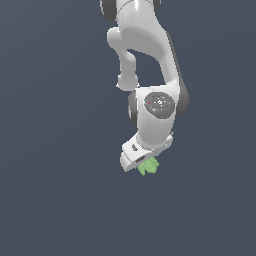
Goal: Pick up the object and move it to a goal position.
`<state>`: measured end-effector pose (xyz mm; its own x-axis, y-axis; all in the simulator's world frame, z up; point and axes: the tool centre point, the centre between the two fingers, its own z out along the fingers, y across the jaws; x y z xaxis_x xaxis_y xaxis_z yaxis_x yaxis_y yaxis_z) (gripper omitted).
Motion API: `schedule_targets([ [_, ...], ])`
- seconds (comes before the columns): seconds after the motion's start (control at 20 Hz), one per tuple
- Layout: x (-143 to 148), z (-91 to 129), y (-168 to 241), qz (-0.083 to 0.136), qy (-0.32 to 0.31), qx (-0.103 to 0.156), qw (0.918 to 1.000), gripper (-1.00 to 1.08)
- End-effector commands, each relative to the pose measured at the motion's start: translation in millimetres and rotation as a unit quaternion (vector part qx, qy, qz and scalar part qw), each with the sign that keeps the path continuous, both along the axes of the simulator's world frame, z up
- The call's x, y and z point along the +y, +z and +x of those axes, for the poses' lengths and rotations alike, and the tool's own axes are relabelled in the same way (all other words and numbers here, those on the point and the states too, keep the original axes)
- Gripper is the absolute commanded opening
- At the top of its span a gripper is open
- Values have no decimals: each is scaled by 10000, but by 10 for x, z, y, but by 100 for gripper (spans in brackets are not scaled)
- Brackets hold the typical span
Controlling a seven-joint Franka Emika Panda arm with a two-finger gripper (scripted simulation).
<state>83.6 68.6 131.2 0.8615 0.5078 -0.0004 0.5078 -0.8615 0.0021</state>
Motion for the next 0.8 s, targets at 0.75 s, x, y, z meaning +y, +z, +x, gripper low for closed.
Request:
schedule_targets([
  [0.75,-360,-886,1313,-3,0,-3,10000,-100],
])
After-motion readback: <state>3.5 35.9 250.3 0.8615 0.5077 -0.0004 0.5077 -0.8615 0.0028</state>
